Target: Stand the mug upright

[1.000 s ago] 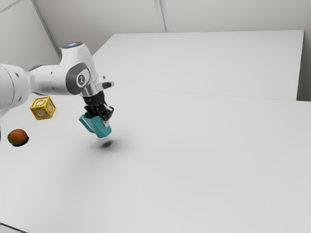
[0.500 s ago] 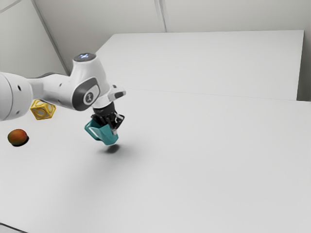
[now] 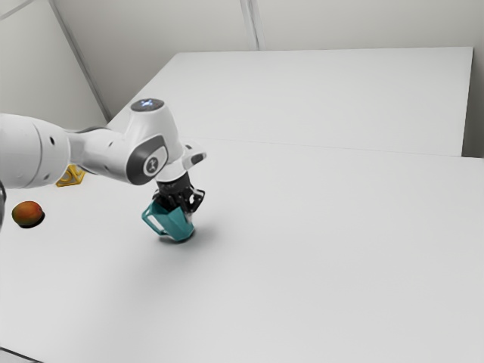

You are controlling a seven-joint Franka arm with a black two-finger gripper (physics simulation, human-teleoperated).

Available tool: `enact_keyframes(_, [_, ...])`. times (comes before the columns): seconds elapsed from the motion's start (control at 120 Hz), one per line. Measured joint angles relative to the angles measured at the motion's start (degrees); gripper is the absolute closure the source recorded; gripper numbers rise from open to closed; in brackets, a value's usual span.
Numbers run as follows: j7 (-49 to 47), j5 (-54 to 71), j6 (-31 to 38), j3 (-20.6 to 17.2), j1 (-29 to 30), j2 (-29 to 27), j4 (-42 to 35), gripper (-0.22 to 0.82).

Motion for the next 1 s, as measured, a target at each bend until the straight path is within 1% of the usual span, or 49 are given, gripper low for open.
enact_keyframes(0.142, [-1.64, -0.02, 0.39, -0.16, 0.04, 0.45, 0.03, 0.78])
enact_keyframes(0.292, [-2.38, -0.66, 0.16, -1.00, -0.11, -0.31, 0.16, 0.45])
enact_keyframes(0.342, [-2.57, -0.76, -0.03, -1.05, -0.25, -1.23, 0.19, 0.35])
enact_keyframes(0.417, [-2.82, -0.85, -0.83, -1.04, -0.37, -2.95, 0.28, 0.25])
enact_keyframes(0.508, [-3.00, -0.91, -2.53, -1.00, -0.65, -5.61, 0.82, 0.16])
enact_keyframes(0.6, [-3.13, -1.05, -4.77, -0.93, -0.94, -8.12, 2.04, 0.10])
enact_keyframes(0.692, [-2.84, -1.00, -8.06, -0.86, -1.25, -9.39, 5.64, 0.07])
enact_keyframes(1.0, [1.32, -0.81, -21.37, -0.99, -2.40, -8.82, 20.60, 0.02])
